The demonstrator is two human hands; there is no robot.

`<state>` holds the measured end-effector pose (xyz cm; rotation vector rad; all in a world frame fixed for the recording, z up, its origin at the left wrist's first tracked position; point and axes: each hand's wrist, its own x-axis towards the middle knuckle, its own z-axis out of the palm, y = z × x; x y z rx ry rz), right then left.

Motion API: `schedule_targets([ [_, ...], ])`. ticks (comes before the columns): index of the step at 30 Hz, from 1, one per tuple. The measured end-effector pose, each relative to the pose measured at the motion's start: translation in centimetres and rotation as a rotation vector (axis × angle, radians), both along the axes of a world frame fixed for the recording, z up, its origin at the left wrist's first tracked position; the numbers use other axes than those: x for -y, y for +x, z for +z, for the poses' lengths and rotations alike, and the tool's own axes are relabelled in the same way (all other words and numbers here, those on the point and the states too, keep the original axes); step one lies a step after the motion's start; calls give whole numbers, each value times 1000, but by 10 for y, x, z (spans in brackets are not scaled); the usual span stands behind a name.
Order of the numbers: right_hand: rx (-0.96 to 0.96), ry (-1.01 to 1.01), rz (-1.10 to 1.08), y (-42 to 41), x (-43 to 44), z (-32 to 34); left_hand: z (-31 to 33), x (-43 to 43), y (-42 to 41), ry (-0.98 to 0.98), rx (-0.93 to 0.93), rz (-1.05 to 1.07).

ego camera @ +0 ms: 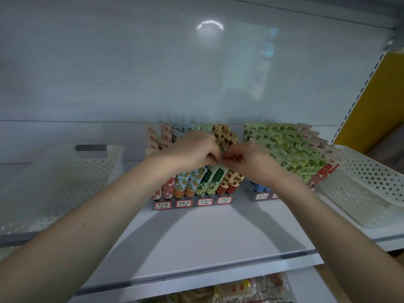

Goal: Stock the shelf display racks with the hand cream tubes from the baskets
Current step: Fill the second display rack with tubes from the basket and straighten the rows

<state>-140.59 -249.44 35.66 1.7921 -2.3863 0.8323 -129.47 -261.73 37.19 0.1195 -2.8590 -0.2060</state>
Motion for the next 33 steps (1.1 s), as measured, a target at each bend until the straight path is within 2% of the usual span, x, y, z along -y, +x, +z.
schedule_targets([
  [14, -27, 13, -17, 3, 7, -2, 1, 3, -1, -23, 49, 42],
  [26, 30, -15, -39, 2, 4, -4, 0, 3, 1, -26, 31, 54],
  [29, 54, -27, -34, 2, 3, -1, 0, 2, 1, 5, -5, 67],
  [33, 101, -138, -89, -11, -10, 15, 3, 0, 0, 66, -111, 71],
])
